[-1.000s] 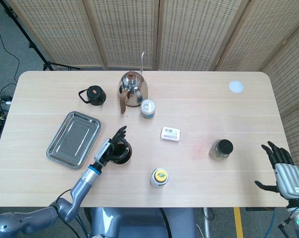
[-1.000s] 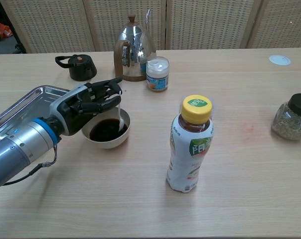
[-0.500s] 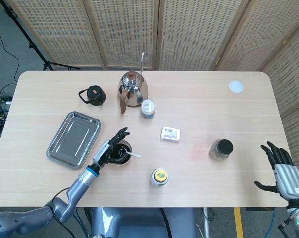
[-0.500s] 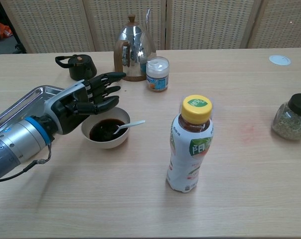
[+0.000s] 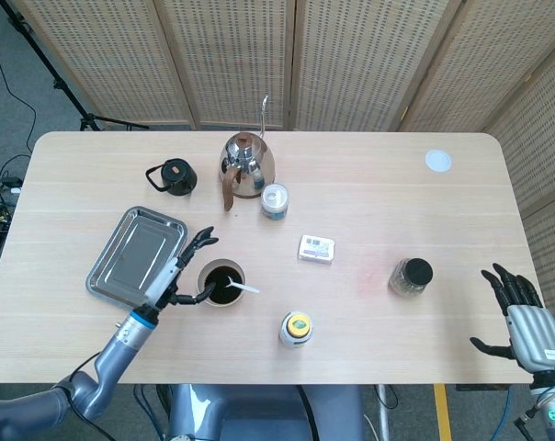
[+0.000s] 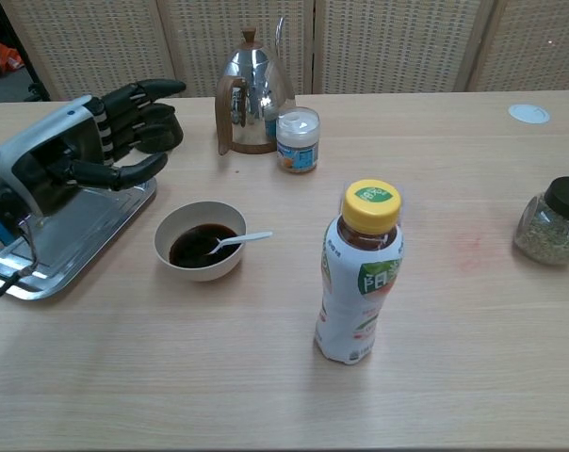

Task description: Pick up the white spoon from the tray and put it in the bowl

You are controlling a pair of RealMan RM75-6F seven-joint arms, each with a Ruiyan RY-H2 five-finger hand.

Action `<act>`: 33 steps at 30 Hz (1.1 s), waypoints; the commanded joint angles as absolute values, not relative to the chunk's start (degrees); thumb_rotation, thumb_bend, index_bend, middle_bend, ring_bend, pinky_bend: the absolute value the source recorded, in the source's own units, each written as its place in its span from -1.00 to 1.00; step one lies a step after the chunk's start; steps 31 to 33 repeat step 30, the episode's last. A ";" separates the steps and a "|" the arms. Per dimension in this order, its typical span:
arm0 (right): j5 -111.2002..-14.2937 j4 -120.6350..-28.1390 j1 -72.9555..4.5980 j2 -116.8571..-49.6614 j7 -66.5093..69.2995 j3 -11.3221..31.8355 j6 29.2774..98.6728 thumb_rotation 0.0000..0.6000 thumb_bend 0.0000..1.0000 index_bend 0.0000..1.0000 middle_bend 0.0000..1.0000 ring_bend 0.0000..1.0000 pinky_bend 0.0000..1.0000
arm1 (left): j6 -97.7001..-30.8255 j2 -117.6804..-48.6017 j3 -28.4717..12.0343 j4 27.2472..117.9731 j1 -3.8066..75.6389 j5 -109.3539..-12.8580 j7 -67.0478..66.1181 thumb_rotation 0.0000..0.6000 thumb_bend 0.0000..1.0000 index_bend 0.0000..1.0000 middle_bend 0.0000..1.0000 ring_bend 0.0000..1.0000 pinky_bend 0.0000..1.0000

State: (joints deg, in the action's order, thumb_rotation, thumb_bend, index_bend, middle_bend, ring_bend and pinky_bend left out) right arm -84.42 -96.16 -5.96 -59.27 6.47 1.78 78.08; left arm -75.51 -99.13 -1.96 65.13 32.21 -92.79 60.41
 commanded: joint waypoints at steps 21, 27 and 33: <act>-87.26 -94.74 -4.85 -61.42 -0.03 2.14 83.20 1.00 -1.00 -0.93 -1.00 -1.00 -1.00 | -86.25 -71.05 4.40 89.29 11.03 -81.81 -4.52 1.00 -0.25 -0.78 -1.00 -1.00 -1.00; -87.84 -93.19 -4.71 -63.03 0.22 2.59 84.55 1.00 -1.00 -0.93 -1.00 -1.00 -1.00 | -87.21 -68.77 4.90 91.51 8.48 -81.24 -7.11 1.00 -0.71 -0.87 -1.00 -1.00 -1.00; -87.81 -92.72 -4.76 -63.45 0.23 2.58 84.44 1.00 -1.00 -0.93 -1.00 -1.00 -1.00 | -87.49 -67.72 4.79 93.05 7.83 -81.42 -8.85 1.00 -0.99 -0.97 -1.00 -1.00 -1.00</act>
